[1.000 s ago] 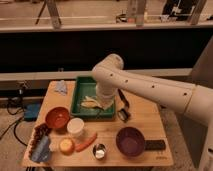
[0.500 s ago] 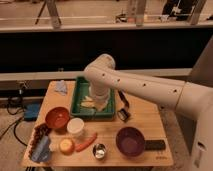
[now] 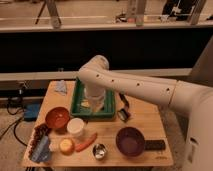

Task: Place fork in paper cup

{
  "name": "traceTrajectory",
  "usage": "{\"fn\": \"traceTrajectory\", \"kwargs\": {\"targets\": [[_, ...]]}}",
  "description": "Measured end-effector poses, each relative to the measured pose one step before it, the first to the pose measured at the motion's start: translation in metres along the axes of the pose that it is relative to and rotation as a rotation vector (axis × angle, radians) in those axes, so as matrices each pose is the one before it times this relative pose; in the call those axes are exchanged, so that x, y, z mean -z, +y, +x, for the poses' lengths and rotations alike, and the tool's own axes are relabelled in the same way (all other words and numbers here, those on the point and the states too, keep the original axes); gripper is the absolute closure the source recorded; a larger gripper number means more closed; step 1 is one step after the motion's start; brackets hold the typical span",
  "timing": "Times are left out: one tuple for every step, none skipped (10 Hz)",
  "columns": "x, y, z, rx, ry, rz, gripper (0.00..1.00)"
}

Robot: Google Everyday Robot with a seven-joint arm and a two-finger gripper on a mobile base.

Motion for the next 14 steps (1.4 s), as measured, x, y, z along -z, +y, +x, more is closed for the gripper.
{"fn": "traceTrajectory", "kwargs": {"targets": [[0.00174,-0.00232,-0.00256,0.00668,0.00267,0.01266,1.0],[0.00191,-0.00257,-0.00293,0.00761,0.00172,0.0135,1.0],[0.00217,-0.00478,-0.00461,0.01572,0.0006,0.01729,1.0],[0.00105,-0.00571,-0.00592,0.02112,-0.00401,0.0129,1.0],[0.00079,-0.00661,-0.00637,0.02114,-0.00462,0.01133,1.0],[-0.00006,-0.00653,-0.00655,0.02233,-0.00783,0.01022,1.0],[-0.0015,-0.00777,-0.00897,0.02635,-0.01257,0.01002,1.0],[-0.00329,-0.00723,-0.01004,0.02927,-0.00453,0.00706,1.0],[-0.00301,-0.00308,-0.00642,0.01891,-0.0014,0.00324,1.0],[-0.00557,-0.00205,-0.00423,0.02397,0.00688,0.00612,1.0],[-0.0068,-0.0014,-0.00382,0.02371,0.00833,0.00312,1.0],[-0.00715,-0.00156,-0.00378,0.02204,0.00658,0.00381,1.0],[-0.00671,0.00118,-0.00214,0.01467,0.0041,0.0029,1.0],[-0.0046,0.00136,0.00111,0.01039,0.01078,0.00262,1.0]]}}
